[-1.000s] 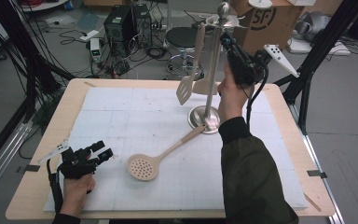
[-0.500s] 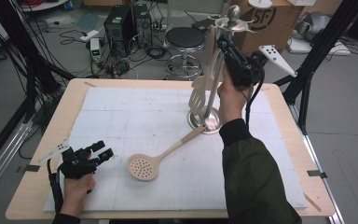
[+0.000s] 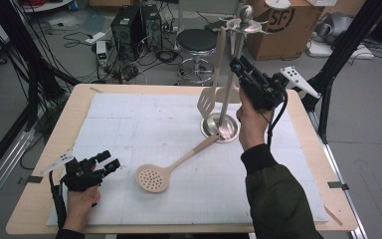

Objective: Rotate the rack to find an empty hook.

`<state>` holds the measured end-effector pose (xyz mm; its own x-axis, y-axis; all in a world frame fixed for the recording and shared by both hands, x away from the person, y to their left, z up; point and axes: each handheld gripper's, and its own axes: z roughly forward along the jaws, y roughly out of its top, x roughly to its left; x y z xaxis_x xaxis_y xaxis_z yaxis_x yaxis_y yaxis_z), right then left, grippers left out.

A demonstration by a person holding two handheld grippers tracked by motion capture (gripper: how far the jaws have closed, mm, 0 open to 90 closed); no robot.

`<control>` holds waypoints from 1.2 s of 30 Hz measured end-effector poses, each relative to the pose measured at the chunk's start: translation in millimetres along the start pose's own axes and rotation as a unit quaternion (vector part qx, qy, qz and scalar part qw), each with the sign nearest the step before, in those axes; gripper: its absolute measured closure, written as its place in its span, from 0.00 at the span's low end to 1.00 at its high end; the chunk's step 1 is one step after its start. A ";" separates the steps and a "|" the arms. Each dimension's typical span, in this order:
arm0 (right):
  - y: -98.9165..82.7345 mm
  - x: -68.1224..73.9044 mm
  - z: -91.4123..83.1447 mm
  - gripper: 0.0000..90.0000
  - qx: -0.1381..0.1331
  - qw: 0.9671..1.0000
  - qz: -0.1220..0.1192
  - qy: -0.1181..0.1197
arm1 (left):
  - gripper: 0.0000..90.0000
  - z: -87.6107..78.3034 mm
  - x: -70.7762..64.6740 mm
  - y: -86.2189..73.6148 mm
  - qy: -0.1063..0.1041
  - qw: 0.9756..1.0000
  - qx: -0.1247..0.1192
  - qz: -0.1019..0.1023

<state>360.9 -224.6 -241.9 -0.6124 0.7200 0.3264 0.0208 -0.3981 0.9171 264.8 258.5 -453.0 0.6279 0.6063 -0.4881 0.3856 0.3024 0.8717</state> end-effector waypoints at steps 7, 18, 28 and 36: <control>-6.5 -2.8 -17.9 0.47 -0.003 1.000 0.003 0.006 | 0.22 3.7 -6.0 -1.2 -0.003 1.000 0.009 0.008; -15.9 -3.8 -45.8 0.46 0.009 1.000 -0.003 0.022 | 0.22 12.4 -7.5 -1.8 0.002 1.000 0.030 0.010; -14.9 -11.8 -65.4 0.46 0.014 1.000 -0.005 0.026 | 0.24 29.2 -8.4 3.3 0.020 0.998 0.052 0.022; -17.0 -18.7 -70.0 0.46 0.012 1.000 0.002 0.025 | 0.29 50.7 0.4 13.5 0.017 0.998 0.059 0.012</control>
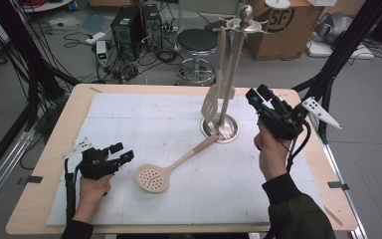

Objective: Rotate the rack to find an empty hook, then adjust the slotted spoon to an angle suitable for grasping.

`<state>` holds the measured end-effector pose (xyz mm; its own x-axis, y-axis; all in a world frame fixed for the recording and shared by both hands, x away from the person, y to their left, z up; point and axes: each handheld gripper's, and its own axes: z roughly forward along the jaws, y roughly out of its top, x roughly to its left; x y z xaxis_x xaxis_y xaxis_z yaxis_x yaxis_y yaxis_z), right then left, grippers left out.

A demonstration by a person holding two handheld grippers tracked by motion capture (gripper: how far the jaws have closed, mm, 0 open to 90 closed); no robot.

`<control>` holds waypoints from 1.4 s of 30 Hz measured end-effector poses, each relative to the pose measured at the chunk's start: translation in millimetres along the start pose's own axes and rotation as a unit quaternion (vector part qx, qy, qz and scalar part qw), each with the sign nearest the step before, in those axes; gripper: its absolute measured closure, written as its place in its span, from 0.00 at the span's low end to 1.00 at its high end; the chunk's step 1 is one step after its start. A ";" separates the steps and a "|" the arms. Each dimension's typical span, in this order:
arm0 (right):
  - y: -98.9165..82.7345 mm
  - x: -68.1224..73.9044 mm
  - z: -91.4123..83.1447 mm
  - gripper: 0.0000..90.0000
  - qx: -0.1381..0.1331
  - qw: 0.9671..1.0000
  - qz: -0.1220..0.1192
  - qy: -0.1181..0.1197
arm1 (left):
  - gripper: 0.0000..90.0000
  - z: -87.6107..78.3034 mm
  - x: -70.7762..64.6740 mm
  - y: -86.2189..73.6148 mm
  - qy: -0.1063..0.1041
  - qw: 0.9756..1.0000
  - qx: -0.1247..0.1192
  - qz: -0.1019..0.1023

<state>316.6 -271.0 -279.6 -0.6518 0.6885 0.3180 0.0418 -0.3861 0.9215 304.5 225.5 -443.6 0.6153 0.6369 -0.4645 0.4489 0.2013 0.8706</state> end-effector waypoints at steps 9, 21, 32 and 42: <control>0.4 -1.8 -1.4 0.46 0.006 1.000 0.000 0.003 | 0.30 16.1 7.8 7.2 0.004 1.000 0.013 0.004; -2.4 0.2 0.4 0.46 0.012 1.000 -0.001 0.006 | 0.47 26.6 7.3 9.4 -0.026 0.999 0.038 0.008; -4.5 -3.6 0.7 0.47 0.012 1.000 0.002 0.003 | 0.81 34.0 10.6 4.9 -0.045 0.996 0.079 -0.003; -9.9 -5.0 -5.9 0.46 0.018 1.000 -0.005 -0.002 | 1.00 45.3 8.4 -4.7 -0.032 0.987 0.155 -0.001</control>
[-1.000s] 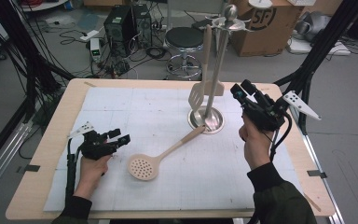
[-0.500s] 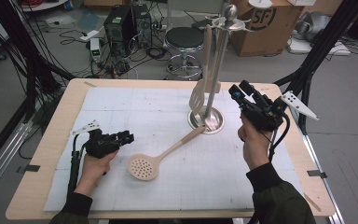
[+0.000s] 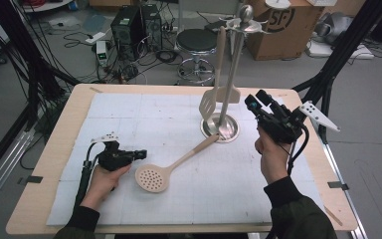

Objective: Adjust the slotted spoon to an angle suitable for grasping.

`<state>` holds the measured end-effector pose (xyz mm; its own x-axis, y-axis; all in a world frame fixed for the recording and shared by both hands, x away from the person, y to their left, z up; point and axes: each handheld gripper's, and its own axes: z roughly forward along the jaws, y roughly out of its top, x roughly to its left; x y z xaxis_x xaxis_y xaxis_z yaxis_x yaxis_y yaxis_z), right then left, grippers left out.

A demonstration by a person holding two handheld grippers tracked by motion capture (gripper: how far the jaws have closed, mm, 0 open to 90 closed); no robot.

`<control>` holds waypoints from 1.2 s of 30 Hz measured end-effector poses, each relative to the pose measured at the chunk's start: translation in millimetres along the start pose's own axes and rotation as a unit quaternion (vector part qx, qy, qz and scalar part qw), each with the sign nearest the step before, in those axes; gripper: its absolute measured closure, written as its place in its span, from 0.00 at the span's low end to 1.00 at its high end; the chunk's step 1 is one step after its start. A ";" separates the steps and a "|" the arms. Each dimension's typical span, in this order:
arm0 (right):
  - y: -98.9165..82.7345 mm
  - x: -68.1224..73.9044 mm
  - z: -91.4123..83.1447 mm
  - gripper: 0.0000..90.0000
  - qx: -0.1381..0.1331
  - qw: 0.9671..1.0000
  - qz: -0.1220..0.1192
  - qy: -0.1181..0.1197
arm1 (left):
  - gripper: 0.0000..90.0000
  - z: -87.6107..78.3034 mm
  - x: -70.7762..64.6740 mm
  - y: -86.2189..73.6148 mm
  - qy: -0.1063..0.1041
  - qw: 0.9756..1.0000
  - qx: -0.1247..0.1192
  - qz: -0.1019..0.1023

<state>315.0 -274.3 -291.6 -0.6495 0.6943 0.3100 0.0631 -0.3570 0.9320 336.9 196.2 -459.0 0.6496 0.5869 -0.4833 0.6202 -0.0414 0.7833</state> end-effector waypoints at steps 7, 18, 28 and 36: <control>-2.9 -1.2 -4.1 0.46 0.003 1.000 0.005 -0.002 | 1.00 2.5 -2.3 -1.5 -0.009 0.999 0.048 -0.005; -3.1 2.2 -4.4 0.46 0.001 1.000 0.004 0.001 | 1.00 10.9 -20.6 -7.2 -0.032 0.996 0.088 0.004; -3.3 1.9 -11.6 0.46 0.007 1.000 0.012 -0.006 | 1.00 24.4 -50.5 -16.6 -0.048 0.994 0.093 0.019; -7.5 0.9 -20.6 0.46 0.015 1.000 0.021 -0.016 | 1.00 37.4 -67.5 -25.0 -0.057 0.992 0.104 0.032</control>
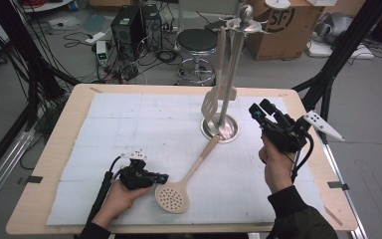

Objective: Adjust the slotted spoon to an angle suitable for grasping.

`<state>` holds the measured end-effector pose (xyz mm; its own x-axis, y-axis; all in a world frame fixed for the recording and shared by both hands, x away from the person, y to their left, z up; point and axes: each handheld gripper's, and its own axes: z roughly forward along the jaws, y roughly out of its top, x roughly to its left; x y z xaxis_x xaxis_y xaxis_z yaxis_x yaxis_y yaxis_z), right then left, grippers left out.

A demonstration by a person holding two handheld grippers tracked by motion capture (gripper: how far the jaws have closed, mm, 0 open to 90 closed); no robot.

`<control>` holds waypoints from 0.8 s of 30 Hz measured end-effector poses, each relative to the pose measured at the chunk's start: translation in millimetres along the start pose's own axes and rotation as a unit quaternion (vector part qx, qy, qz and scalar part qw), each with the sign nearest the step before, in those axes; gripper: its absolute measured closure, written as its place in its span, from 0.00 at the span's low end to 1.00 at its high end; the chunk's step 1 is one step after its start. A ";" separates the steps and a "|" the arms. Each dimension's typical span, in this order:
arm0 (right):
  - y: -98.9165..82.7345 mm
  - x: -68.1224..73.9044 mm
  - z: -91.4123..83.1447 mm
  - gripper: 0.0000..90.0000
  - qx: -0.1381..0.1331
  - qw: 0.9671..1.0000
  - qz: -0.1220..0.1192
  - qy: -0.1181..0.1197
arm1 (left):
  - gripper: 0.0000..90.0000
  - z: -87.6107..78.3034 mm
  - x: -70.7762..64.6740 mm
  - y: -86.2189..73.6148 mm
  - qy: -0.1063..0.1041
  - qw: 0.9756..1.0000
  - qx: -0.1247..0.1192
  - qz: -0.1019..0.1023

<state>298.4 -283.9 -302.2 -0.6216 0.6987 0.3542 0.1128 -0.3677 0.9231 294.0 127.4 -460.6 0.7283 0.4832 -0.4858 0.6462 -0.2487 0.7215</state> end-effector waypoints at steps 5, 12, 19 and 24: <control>-5.4 -1.9 -6.6 0.46 0.007 1.000 0.000 -0.010 | 1.00 5.2 -5.8 -0.3 0.002 1.000 0.006 0.005; -12.7 -4.6 -11.7 0.46 0.010 1.000 0.010 -0.024 | 1.00 15.9 -15.9 0.4 0.002 1.000 0.019 0.019; -18.6 -1.2 -8.5 0.46 0.032 0.999 0.002 -0.028 | 1.00 18.2 -18.0 1.3 0.009 1.000 0.008 0.024; -23.3 3.0 -6.6 0.45 0.058 0.998 -0.003 -0.037 | 0.96 5.2 -13.8 -0.5 0.004 0.999 -0.043 0.023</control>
<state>288.7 -277.3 -323.6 -0.5649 0.7452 0.3543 0.2009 -0.2923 0.9350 284.8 116.5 -456.8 0.7543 0.4805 -0.4474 0.5905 -0.1985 0.7823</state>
